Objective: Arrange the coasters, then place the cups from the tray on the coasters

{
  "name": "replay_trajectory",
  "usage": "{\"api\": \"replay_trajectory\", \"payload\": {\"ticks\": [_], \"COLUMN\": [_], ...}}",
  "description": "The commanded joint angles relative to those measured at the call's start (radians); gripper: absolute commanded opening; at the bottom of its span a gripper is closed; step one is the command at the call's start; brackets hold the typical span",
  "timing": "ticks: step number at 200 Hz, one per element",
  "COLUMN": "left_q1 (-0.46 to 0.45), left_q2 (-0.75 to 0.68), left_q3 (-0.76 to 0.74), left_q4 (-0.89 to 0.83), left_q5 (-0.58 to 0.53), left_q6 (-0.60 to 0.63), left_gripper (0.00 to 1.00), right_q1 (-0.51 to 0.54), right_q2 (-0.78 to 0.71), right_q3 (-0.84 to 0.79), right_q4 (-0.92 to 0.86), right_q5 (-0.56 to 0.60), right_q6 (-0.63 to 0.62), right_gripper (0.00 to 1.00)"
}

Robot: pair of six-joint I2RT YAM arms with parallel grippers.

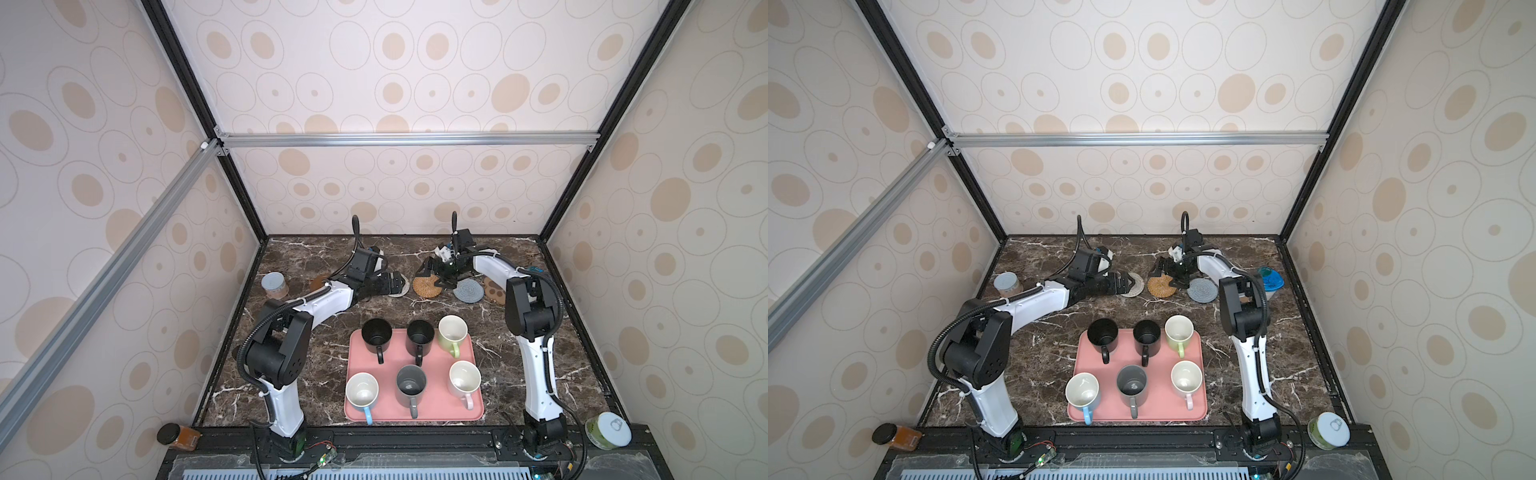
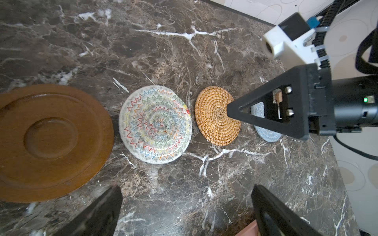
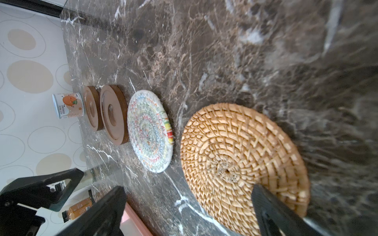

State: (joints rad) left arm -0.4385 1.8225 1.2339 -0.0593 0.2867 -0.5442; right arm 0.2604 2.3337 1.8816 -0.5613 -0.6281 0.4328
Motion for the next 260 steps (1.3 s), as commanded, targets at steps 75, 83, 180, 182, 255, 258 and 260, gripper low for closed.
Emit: {"api": "replay_trajectory", "payload": {"ticks": [75,83,180,182,255,258,260], "left_q1": [0.006,0.007,0.006,0.006,0.006,0.007,0.007], "left_q2": [-0.045,-0.047,-0.038,-0.037,-0.036,-0.036,-0.035], "left_q3": [-0.004,-0.003,-0.006,-0.005,0.002,0.003,0.005], "left_q4": [0.011,0.012,0.022,0.02,0.012,0.011,0.01], "left_q5": [-0.01,-0.011,0.002,0.002,-0.009,-0.009,-0.007], "left_q6": [-0.007,-0.007,-0.03,-0.03,-0.023,-0.023,-0.023], "left_gripper": [1.0,1.0,1.0,1.0,1.0,1.0,1.0], "right_q1": [-0.048,-0.059,-0.169,-0.17,-0.17,-0.169,-0.169], "right_q2": [-0.185,-0.204,-0.191,-0.189,-0.122,-0.121,-0.12], "right_q3": [-0.02,-0.042,-0.258,-0.259,-0.26,-0.259,-0.259], "right_q4": [-0.093,-0.096,-0.05,-0.049,-0.012,-0.012,-0.012], "right_q5": [0.091,0.103,0.098,0.097,0.069,0.07,0.069], "right_q6": [-0.057,-0.063,-0.108,-0.108,-0.083,-0.083,-0.082], "right_gripper": [1.0,1.0,1.0,1.0,1.0,1.0,1.0]}}
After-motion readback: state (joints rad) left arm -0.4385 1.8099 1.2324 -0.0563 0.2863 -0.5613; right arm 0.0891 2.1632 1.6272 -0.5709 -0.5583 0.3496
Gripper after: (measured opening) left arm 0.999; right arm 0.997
